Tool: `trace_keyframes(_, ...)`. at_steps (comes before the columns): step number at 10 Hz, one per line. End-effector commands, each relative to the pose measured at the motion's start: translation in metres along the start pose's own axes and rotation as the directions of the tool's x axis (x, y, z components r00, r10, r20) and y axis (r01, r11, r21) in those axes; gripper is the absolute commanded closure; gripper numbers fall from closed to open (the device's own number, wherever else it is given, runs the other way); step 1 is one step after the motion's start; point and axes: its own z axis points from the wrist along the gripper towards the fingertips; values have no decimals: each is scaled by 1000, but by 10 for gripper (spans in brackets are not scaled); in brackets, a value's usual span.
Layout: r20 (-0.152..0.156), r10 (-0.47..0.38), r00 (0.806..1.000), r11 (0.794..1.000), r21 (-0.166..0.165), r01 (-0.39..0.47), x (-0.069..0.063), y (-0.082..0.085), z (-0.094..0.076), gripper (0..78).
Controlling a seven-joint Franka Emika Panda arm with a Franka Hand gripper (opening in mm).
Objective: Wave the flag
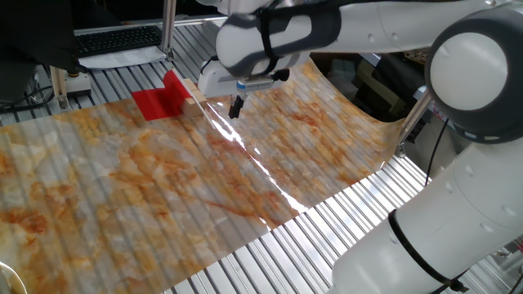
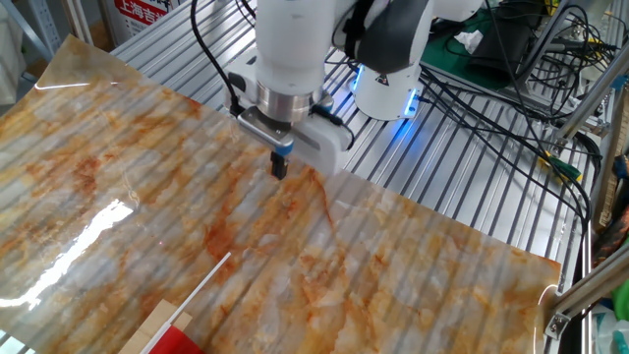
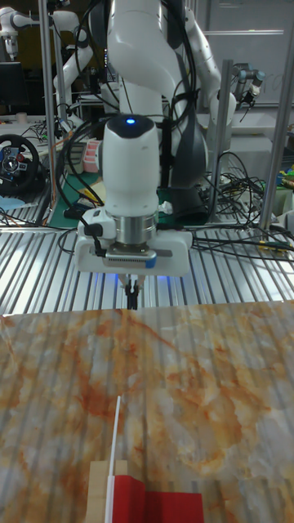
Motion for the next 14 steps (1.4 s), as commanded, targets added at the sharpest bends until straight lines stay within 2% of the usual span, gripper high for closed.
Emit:
trace_keyframes(1, 59, -2, 998, 999, 36, 0, -11, -4, 11, 776)
trace_keyframes(5, 49, -41, 998, 999, 37, 39, -13, -6, 8, 776)
trace_keyframes(10, -10, -68, 998, 997, 34, 69, -13, -7, 8, 776)
trace_keyframes(14, -17, -73, 997, 997, 37, 74, -14, -7, 8, 776)
